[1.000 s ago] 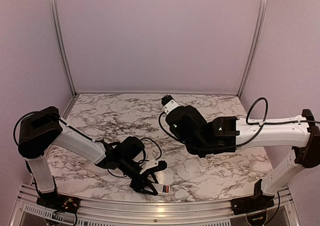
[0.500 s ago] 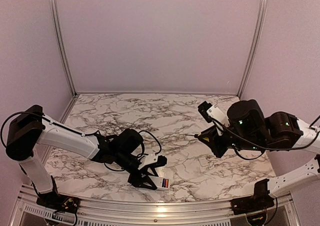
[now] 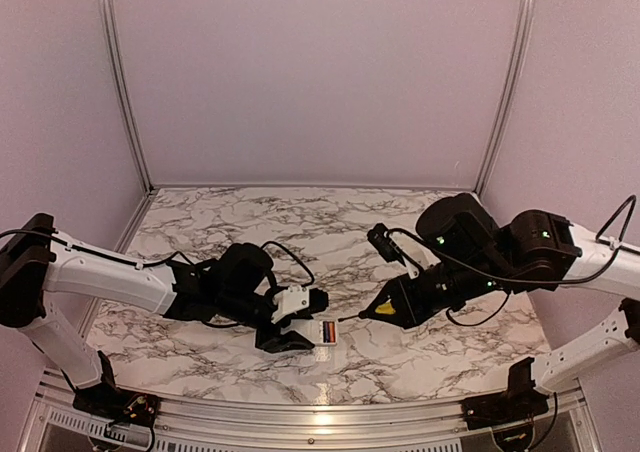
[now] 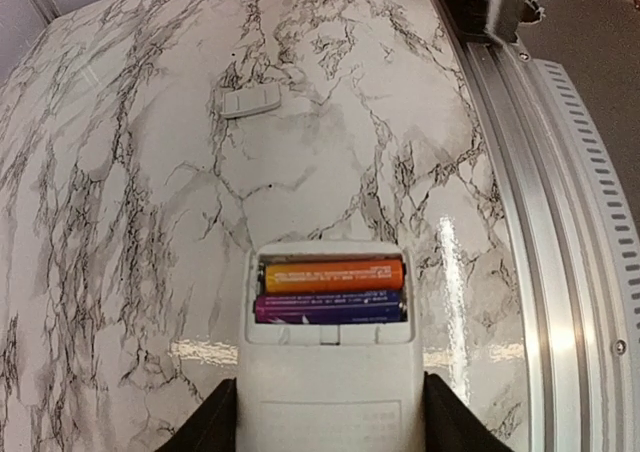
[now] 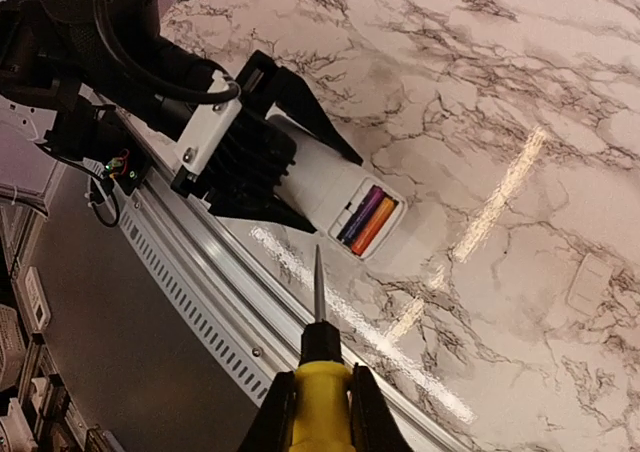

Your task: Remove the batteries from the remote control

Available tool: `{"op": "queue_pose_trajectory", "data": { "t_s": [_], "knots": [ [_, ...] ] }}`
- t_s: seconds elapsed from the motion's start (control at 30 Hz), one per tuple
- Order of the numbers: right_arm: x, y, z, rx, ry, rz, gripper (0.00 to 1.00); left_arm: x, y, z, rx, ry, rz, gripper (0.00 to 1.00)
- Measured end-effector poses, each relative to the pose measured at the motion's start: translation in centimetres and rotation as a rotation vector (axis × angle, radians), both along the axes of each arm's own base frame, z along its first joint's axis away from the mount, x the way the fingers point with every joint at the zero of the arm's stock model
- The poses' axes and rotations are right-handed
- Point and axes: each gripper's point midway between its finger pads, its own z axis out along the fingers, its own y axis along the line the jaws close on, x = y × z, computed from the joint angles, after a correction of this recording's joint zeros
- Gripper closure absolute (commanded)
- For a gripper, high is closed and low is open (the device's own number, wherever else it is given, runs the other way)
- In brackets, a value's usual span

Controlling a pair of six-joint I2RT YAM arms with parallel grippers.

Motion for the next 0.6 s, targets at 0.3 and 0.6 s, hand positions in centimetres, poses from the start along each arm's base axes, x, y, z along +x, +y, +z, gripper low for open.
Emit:
{"op": "queue_pose_trajectory", "data": {
  "t_s": [0.3,0.6],
  "knots": [
    [0.4,0.4,-1.5,0.022,0.233,-0.099,1.00,1.5,-0.2,0.4,-0.003,-0.071,0.062,0.98],
    [1.3,0.7,-2.9,0.018,0.346,-0.153,1.00,1.8,-0.6,0.9,-0.023,-0.092,0.083,0.99]
  ]
}}
